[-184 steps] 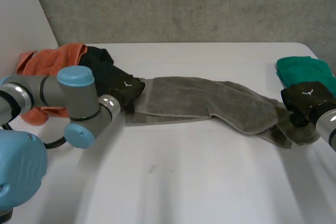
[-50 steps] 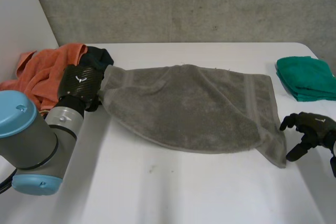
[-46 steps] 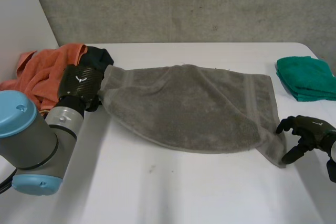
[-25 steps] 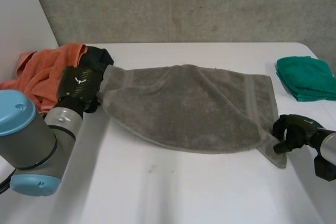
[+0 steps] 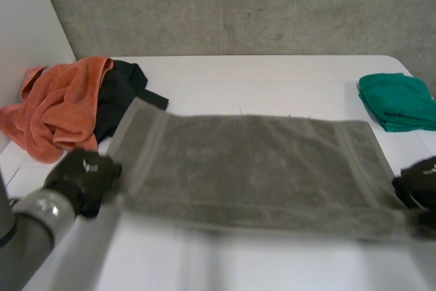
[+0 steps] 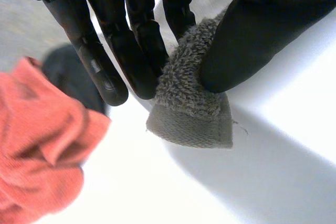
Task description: Fold the laundry.
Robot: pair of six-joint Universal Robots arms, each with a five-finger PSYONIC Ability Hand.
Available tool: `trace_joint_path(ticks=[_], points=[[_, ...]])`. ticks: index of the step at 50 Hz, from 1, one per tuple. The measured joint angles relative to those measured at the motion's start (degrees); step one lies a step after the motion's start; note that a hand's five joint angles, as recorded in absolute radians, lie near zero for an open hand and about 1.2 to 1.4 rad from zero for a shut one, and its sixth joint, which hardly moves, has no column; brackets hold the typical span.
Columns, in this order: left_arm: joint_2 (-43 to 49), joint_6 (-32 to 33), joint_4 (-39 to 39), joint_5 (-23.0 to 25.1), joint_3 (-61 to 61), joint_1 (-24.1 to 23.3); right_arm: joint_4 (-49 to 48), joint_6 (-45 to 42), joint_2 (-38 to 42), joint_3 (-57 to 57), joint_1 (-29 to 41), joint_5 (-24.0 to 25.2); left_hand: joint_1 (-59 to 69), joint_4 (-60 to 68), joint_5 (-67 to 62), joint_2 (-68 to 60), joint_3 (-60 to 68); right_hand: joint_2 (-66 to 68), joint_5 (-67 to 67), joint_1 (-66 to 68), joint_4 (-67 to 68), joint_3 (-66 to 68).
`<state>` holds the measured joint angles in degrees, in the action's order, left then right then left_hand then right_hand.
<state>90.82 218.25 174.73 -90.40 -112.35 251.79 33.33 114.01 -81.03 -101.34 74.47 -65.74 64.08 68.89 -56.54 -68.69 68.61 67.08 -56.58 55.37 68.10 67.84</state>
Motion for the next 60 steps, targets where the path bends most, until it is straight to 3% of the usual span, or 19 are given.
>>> trace_joint_path(ticks=[6, 13, 20, 23, 27, 28, 31, 40, 42, 43, 44, 45, 46, 47, 48, 49, 50, 60], points=[[-5.73, 5.95, -8.71, 0.82, -5.22, -0.99, 8.41, -10.11, -2.09, -0.24, -3.36, -0.33, 0.0, 0.0, 0.0, 0.0, 0.0, 0.0, 0.0, 0.0, 0.0, 0.0], [-5.14, 6.53, -6.86, 2.47, -5.55, -2.27, 4.49, -8.95, -0.41, 0.84, -2.79, -0.21, 0.0, 0.0, 0.0, 0.0, 0.0, 0.0, 0.0, 0.0, 0.0, 0.0], [6.29, 3.57, 3.01, 1.13, 1.65, -2.96, -7.89, 1.05, 8.43, 7.65, 3.42, -2.79, 0.0, 0.0, 0.0, 0.0, 0.0, 0.0, 0.0, 0.0, 0.0, 0.0], [14.71, 0.89, 8.14, -2.18, 8.21, -3.08, -12.76, 5.08, 13.75, 13.53, 7.83, -6.19, 0.0, 0.0, 0.0, 0.0, 0.0, 0.0, 0.0, 0.0, 0.01, 0.0], [19.14, -0.22, 10.52, -4.64, 12.22, -3.17, -14.86, 6.3, 16.88, 17.3, 10.07, -8.33, 0.0, 0.0, 0.0, 0.0, 0.0, 0.0, 0.0, 0.0, 0.01, 0.0], [24.27, -1.1, 13.22, -7.6, 17.33, -3.36, -17.39, 7.06, 21.18, 22.42, 12.51, -10.77, 0.0, 0.0, 0.0, 0.0, 0.0, 0.0, 0.01, 0.0, 0.01, 0.0], [29.14, -1.51, 15.8, -9.82, 22.6, -3.87, -19.6, 7.38, 25.3, 27.07, 14.18, -12.36, 0.0, 0.0, 0.0, 0.0, 0.0, 0.0, 0.02, 0.0, 0.02, 0.0], [40.93, -1.34, 21.31, -11.87, 36.99, -6.03, -28.21, 8.73, 35.75, 38.32, 17.87, -14.44, -0.01, -0.53, 0.22, 0.47, -0.49, -0.03, 0.05, -0.05, -0.01, -0.03], [42.79, -1.17, 22.29, -12.13, 39.59, -6.32, -31.06, 9.27, 37.45, 40.14, 18.4, -15.62, -0.64, -2.02, 0.95, 1.86, -1.88, -7.44, 6.03, -4.49, -7.43, -7.21], [43.44, -1.1, 22.67, -12.25, 40.55, -6.42, -31.59, 9.38, 37.73, 40.42, 18.49, -15.84, -7.12, -10.62, 8.37, 10.67, -10.26, -10.97, 9.25, -7.32, -11.19, -10.98], [43.6, -1.08, 22.78, -12.29, 40.78, -6.45, -32.43, 9.55, 38.14, 40.86, 18.62, -16.33, -7.63, -11.13, 8.83, 10.89, -10.75, -10.97, 9.25, -7.32, -11.19, -10.98], [44.17, -1.03, 23.38, -12.52, 41.7, -6.55, -34.02, 9.93, 38.75, 41.54, 18.82, -17.32, -11.12, -14.14, 11.76, 13.88, -13.67, -19.91, 17.19, -15.45, -19.77, -20.65], [44.45, -0.99, 23.98, -12.78, 42.3, -6.66, -35.52, 10.43, 39.07, 42.07, 18.99, -18.34, -24.88, -26.57, 24.05, 26.15, -25.76, -36.97, 34.9, -32.79, -37.59, -37.45], [44.49, -0.98, 24.18, -12.86, 42.44, -6.71, -36.1, 10.67, 39.13, 42.24, 19.05, -18.76, -37.33, -37.44, 34.77, 36.86, -36.31, -36.97, 34.9, -32.79, -37.59, -37.45], [44.5, -0.94, 24.9, -13.14, 42.76, -6.97, -37.67, 11.53, 39.13, 42.58, 19.22, -19.75, -44.63, -45.53, 42.62, 44.82, -44.24, -49.52, 47.13, -41.1, -49.67, -49.53], [44.47, -0.94, 25.12, -13.22, 42.81, -7.08, -38.28, 11.93, 39.07, 42.67, 19.3, -20.17, -44.63, -45.53, 42.62, 44.82, -44.24, -50.92, 49.26, -42.25, -51.72, -51.64], [44.25, -0.93, 25.72, -13.45, 42.82, -7.48, -39.67, 13.14, 38.64, 42.74, 19.46, -20.95, -52.49, -54.05, 50.77, 53.41, -52.94, -50.92, 49.26, -42.25, -51.72, -51.64], [37.89, -1.17, 26.94, -13.42, 37.72, -9.42, -42.73, 23.73, 28.01, 37.77, 19.47, -19.39, -53.27, -57.27, 53.92, 57.08, -56.59, -54.24, 52.64, -43.63, -54.6, -55.75]])
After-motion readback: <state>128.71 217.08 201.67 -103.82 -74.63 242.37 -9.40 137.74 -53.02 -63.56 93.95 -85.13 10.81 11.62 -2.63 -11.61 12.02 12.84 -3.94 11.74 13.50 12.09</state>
